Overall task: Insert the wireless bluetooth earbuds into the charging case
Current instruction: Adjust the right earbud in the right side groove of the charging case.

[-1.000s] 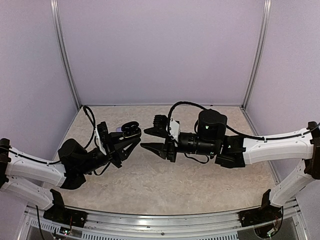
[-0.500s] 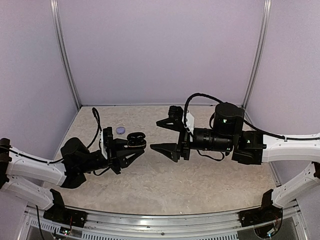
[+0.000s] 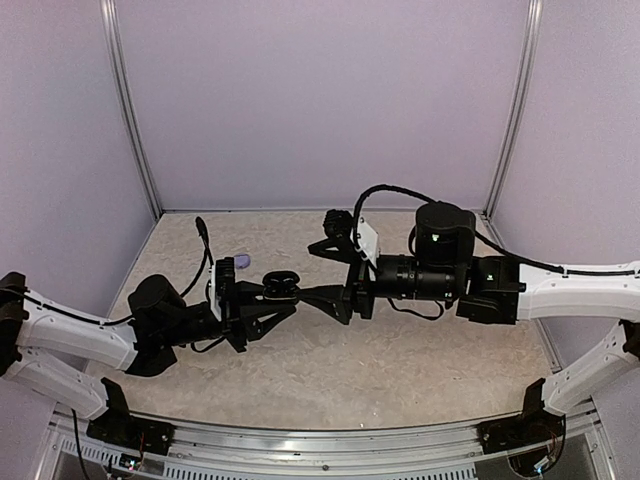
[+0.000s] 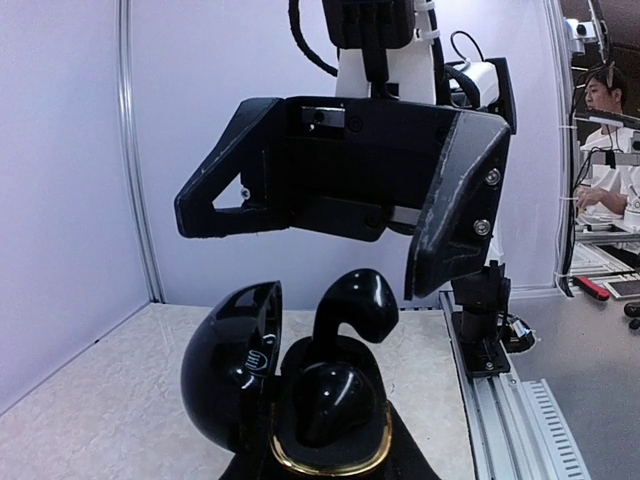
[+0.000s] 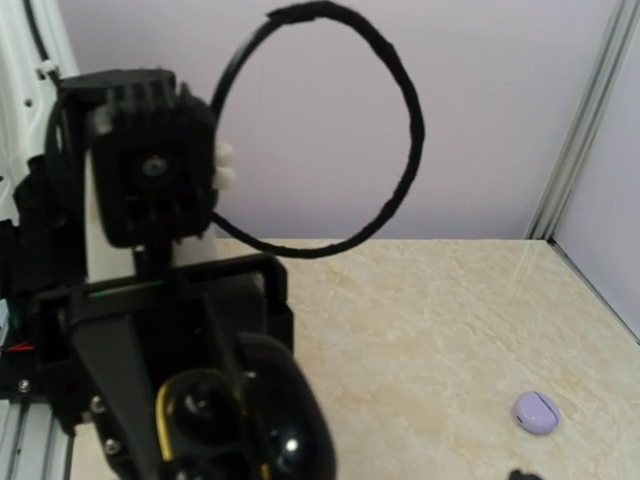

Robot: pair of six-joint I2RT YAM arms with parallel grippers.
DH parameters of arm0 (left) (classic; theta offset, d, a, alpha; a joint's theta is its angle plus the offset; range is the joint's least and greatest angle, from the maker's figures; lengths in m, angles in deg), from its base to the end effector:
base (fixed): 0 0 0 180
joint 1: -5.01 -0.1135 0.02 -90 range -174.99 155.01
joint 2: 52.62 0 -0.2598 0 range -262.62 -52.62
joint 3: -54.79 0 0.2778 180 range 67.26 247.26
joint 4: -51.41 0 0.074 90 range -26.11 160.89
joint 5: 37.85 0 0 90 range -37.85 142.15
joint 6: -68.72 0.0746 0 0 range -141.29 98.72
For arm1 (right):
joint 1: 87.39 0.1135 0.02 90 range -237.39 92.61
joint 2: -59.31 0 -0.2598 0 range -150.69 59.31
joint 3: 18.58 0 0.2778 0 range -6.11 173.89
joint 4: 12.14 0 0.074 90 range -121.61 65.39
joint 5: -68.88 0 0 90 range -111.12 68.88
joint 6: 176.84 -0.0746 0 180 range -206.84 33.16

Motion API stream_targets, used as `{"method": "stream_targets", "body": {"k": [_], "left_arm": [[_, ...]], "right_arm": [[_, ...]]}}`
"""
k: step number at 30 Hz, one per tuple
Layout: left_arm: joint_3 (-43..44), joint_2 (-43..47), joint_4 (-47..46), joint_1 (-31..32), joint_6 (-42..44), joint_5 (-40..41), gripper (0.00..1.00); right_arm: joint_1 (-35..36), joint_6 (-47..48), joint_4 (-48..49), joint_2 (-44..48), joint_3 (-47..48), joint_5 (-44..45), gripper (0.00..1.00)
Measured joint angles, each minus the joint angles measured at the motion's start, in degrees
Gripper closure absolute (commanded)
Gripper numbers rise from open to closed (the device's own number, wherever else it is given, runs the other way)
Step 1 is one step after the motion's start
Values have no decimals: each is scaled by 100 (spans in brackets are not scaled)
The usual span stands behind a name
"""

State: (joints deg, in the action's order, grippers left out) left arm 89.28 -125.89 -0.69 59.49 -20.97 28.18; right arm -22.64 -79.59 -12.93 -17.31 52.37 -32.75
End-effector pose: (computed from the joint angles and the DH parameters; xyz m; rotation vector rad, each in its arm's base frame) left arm 0.1497 -0.2619 0.2211 0.9728 1.0646 -1.0650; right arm 0.1495 0.3523 0.3223 -1.1642 1.3300 0.9134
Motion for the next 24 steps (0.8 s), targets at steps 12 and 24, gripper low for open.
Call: {"method": "stream_targets", "body": {"k": [12,24], "left_arm": [[0,-31,39,37,9,70,100],[0,-28,59,37,13,114,100]], "right_arm": [[0,-76,-192,-310,291,258,21],[-2,-44,-223,-323,289,-7,22]]}}
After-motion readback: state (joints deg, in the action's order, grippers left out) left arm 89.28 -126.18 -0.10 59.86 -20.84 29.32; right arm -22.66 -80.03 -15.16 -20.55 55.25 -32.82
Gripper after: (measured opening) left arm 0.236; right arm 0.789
